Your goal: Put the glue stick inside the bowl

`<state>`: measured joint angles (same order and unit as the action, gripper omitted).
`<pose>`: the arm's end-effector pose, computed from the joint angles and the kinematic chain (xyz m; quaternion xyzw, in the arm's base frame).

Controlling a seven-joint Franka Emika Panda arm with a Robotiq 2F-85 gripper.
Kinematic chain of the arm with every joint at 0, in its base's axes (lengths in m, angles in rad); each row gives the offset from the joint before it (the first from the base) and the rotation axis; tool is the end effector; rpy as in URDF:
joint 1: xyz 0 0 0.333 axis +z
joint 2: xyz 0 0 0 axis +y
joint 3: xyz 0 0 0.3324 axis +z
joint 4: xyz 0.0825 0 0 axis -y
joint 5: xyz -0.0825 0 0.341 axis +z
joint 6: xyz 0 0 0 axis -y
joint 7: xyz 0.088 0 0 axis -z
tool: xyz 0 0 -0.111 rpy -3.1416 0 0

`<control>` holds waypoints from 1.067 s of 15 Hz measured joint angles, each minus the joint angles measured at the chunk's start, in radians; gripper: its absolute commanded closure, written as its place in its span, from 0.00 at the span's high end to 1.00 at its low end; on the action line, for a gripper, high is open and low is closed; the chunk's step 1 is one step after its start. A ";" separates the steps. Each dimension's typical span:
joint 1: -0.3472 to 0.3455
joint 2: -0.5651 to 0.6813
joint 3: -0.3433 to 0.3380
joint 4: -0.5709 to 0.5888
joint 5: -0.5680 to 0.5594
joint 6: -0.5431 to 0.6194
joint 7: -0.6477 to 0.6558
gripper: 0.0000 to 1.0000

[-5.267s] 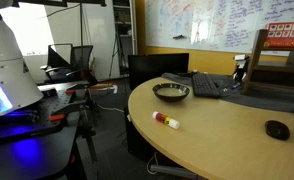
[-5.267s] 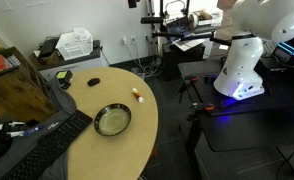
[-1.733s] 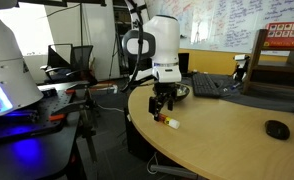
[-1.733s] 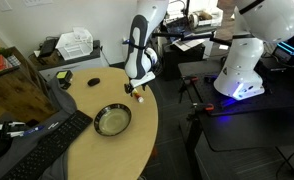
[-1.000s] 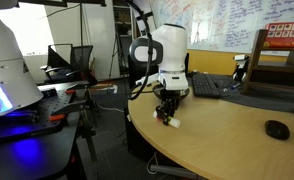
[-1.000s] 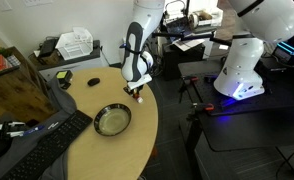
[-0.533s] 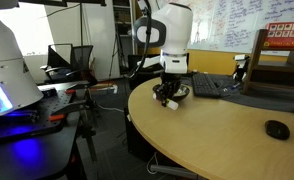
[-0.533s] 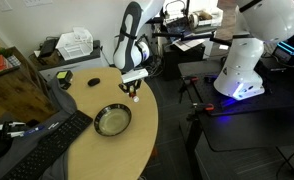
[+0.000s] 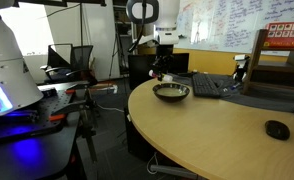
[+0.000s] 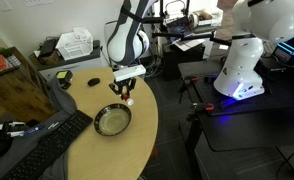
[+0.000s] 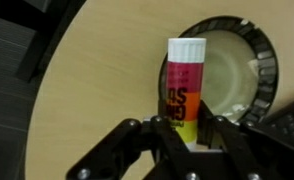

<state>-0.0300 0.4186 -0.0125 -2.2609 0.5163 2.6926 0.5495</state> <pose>0.5211 -0.0375 0.2232 -0.8585 0.5009 0.0209 0.1081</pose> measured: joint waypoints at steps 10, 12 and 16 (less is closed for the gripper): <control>0.047 0.038 0.068 0.081 0.011 0.012 -0.038 0.81; 0.041 0.043 0.066 0.086 0.011 0.028 -0.055 0.95; 0.022 0.031 0.048 0.075 0.009 0.036 -0.081 1.00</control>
